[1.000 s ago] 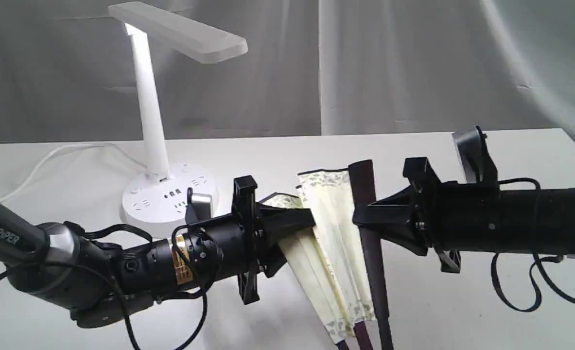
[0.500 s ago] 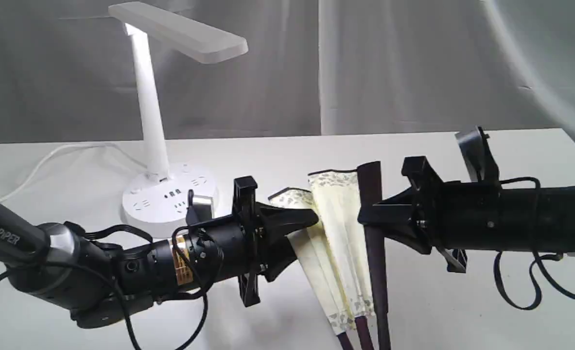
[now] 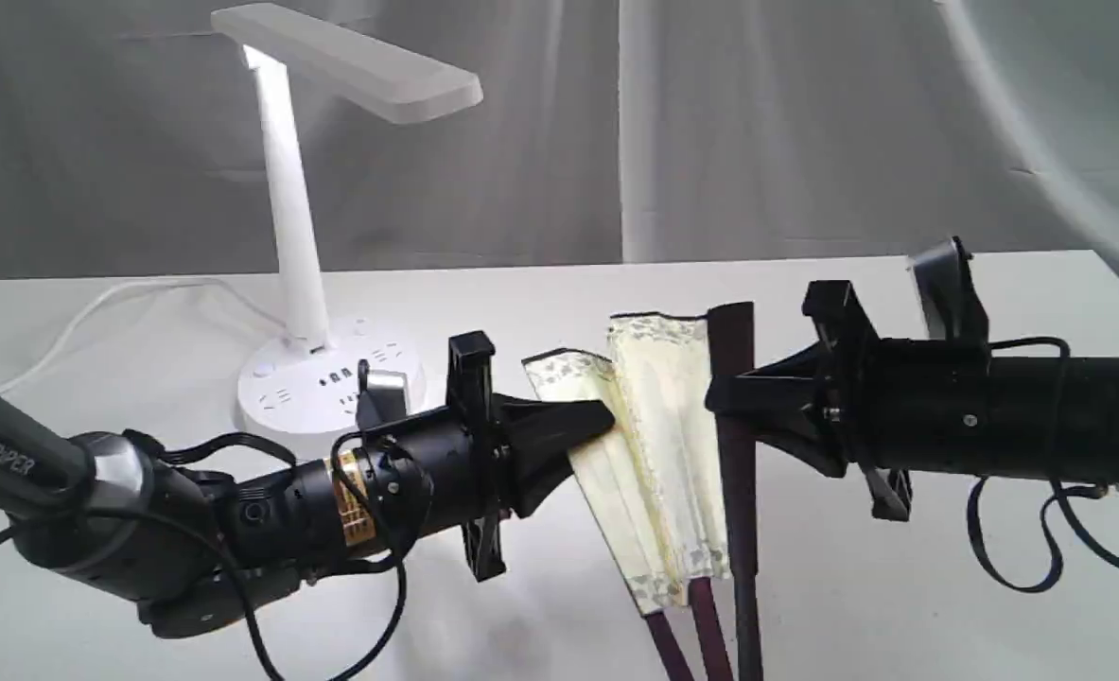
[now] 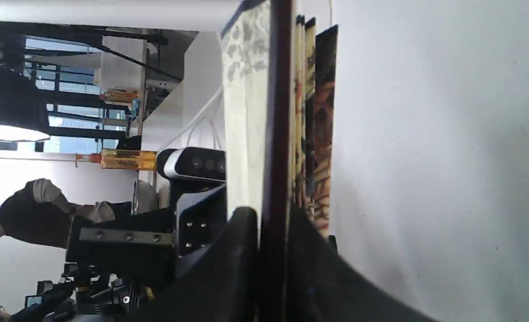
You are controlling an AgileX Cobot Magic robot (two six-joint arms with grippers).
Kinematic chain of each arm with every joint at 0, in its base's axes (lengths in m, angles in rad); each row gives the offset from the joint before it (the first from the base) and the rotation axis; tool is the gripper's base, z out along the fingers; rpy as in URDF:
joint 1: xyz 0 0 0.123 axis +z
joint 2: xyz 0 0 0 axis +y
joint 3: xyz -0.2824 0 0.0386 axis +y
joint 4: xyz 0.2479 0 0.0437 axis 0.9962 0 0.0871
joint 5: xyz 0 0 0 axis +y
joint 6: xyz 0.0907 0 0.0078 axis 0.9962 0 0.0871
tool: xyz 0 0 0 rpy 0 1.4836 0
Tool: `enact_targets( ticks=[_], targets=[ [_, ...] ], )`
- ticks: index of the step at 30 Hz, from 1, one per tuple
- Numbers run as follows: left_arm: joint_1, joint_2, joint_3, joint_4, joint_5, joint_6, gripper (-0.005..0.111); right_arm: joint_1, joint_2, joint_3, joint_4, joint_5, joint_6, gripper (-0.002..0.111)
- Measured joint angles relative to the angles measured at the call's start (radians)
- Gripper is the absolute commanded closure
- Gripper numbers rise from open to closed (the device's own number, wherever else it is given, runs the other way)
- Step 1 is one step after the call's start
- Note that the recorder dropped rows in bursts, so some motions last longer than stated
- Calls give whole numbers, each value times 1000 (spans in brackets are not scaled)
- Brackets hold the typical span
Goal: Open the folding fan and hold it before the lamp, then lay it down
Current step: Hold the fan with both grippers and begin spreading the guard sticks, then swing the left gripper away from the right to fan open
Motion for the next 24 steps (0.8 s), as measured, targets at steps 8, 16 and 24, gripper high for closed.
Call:
enact_targets(
  ticks=[8, 16, 24],
  targets=[
    [0, -100, 62, -111, 9, 62, 107, -82, 0, -5, 1, 66, 17, 108],
    [-2, -168, 152, -258, 13, 120, 107, -182, -5, -6, 1, 98, 31, 108],
    [-4, -228, 265, -453, 13, 188, 107, -320, -5, -6, 1, 132, 47, 108]
  ],
)
